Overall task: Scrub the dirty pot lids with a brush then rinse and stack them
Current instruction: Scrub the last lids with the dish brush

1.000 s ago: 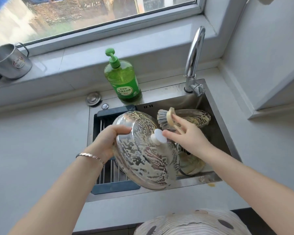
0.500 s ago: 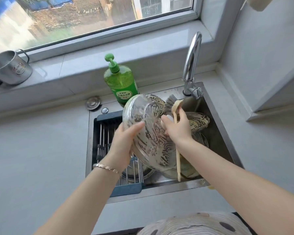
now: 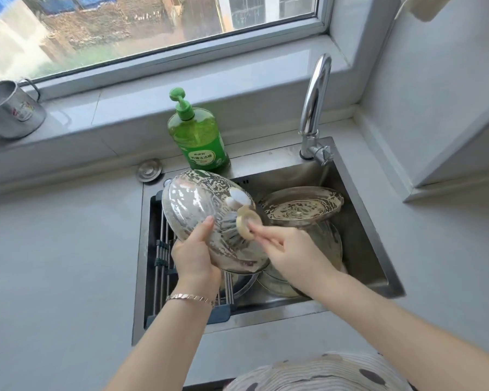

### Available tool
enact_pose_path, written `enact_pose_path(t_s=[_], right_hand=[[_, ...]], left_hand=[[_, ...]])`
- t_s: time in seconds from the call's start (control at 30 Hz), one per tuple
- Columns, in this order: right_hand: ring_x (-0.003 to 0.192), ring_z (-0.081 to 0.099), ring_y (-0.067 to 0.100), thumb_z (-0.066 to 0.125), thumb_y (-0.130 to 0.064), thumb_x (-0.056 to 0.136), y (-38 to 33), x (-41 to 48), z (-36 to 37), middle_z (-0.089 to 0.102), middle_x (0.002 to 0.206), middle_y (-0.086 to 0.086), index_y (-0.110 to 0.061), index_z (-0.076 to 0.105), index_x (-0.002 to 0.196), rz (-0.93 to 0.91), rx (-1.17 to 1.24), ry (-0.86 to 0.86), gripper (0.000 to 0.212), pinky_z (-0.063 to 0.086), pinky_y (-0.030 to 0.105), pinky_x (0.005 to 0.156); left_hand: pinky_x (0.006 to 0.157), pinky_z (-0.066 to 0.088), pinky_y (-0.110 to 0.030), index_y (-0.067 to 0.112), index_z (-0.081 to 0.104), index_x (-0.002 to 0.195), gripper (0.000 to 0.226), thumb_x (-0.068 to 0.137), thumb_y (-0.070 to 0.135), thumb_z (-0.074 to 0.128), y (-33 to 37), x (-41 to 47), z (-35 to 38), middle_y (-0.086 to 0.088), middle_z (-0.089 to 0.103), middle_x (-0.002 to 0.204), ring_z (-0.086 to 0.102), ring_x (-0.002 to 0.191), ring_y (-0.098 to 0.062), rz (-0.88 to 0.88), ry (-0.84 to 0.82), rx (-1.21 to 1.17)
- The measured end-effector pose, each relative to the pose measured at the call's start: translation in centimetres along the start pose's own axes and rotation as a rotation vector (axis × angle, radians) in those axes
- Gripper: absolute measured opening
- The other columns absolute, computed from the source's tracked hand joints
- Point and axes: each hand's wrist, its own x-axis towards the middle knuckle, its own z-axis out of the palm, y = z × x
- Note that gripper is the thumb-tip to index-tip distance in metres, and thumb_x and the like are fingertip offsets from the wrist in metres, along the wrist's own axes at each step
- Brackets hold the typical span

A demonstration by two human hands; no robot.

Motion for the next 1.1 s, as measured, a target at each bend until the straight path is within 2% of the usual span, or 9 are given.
enact_pose_path(t_s=[0.07, 0.23, 0.37, 0.5, 0.63, 0.77, 0.87, 0.93, 1.1], right_hand=[[0.08, 0.066, 0.009, 0.051, -0.024, 0.095, 0.5, -0.3, 0.1, 0.071, 0.098, -0.012, -0.036, 0.059, 0.124, 0.02, -0.004, -0.025, 0.032, 0.052, 0.025, 0.075], [0.091, 0.061, 0.008, 0.046, -0.028, 0.098, 2.6, 1.9, -2.2, 0.068, 0.098, -0.012, -0.033, 0.055, 0.129, 0.23, -0.028, 0.032, 0.033, 0.041, 0.017, 0.073], [0.045, 0.045, -0.005, 0.047, -0.02, 0.097, 2.0, 0.1, -1.2, 0.05, 0.046, -0.025, -0.034, 0.057, 0.126, 0.1, -0.003, -0.064, 0.034, 0.032, 0.011, 0.048], [0.081, 0.055, 0.001, 0.047, -0.022, 0.097, 3.5, 1.5, -2.2, 0.069, 0.099, -0.014, -0.032, 0.054, 0.13, 0.223, 0.024, 0.03, 0.035, 0.039, 0.016, 0.072], [0.043, 0.043, -0.009, 0.048, -0.017, 0.097, 2.4, -0.9, -1.0, 0.044, 0.039, -0.026, -0.03, 0.056, 0.127, 0.075, 0.022, -0.102, 0.034, 0.032, 0.007, 0.048], [0.073, 0.058, -0.006, 0.048, -0.021, 0.096, 4.1, 0.7, -2.0, 0.066, 0.076, -0.023, -0.035, 0.054, 0.127, 0.216, 0.052, -0.006, 0.035, 0.043, 0.011, 0.068], [0.051, 0.048, -0.005, 0.048, -0.019, 0.096, 2.8, -0.8, -0.9, 0.056, 0.051, -0.021, -0.037, 0.054, 0.127, 0.127, 0.035, -0.064, 0.035, 0.034, 0.01, 0.051], [0.055, 0.052, 0.001, 0.049, -0.02, 0.096, 1.4, -2.5, 0.0, 0.065, 0.062, -0.016, -0.038, 0.056, 0.125, -0.009, 0.034, -0.129, 0.035, 0.039, 0.02, 0.055], [0.049, 0.042, 0.0, 0.048, -0.02, 0.096, 3.1, -0.4, -0.8, 0.048, 0.05, -0.021, -0.032, 0.056, 0.128, 0.171, -0.022, 0.042, 0.035, 0.035, 0.01, 0.052]], left_hand=[[0.081, 0.055, -0.047, 0.005, 0.066, 0.102, 0.021, 0.081, 0.004, 0.066, 0.0, -0.2, -0.3, -0.014, 0.072, 0.096, 0.07, 0.086, -0.029, -0.023, -0.009, 0.025], [0.075, 0.057, -0.044, 0.0, 0.063, 0.113, 0.035, 0.079, 0.005, 0.066, 0.4, -1.2, -0.8, -0.018, 0.071, 0.102, 0.069, 0.092, -0.034, -0.031, -0.086, 0.109], [0.076, 0.057, -0.047, 0.001, 0.066, 0.106, 0.028, 0.079, 0.003, 0.065, 1.7, -1.2, -0.8, -0.018, 0.071, 0.096, 0.07, 0.088, -0.033, 0.053, -0.1, 0.125], [0.082, 0.055, -0.051, -0.001, 0.065, 0.111, 0.033, 0.078, 0.002, 0.065, 1.5, -1.8, -0.7, -0.022, 0.07, 0.101, 0.068, 0.092, -0.037, 0.035, -0.126, 0.17], [0.07, 0.058, -0.041, -0.003, 0.065, 0.107, 0.03, 0.078, 0.003, 0.066, 1.8, -1.3, -1.0, -0.02, 0.071, 0.095, 0.07, 0.086, -0.034, 0.04, -0.059, 0.154], [0.071, 0.058, -0.039, 0.002, 0.068, 0.099, 0.021, 0.078, 0.004, 0.066, 2.0, -1.1, -0.9, -0.014, 0.073, 0.09, 0.071, 0.083, -0.03, 0.045, -0.044, 0.11], [0.068, 0.058, -0.039, 0.005, 0.067, 0.098, 0.019, 0.078, 0.004, 0.067, 2.4, -0.8, -0.5, -0.011, 0.073, 0.088, 0.072, 0.078, -0.025, 0.066, 0.008, 0.05], [0.078, 0.057, -0.047, 0.008, 0.065, 0.098, 0.021, 0.078, 0.006, 0.068, 2.9, -0.1, -0.6, -0.011, 0.072, 0.095, 0.071, 0.083, -0.028, 0.061, 0.059, -0.012], [0.077, 0.056, -0.048, 0.011, 0.06, 0.088, 0.015, 0.077, 0.004, 0.068, 3.5, -0.2, -0.2, -0.011, 0.07, 0.094, 0.069, 0.086, -0.03, 0.048, 0.14, -0.079]])
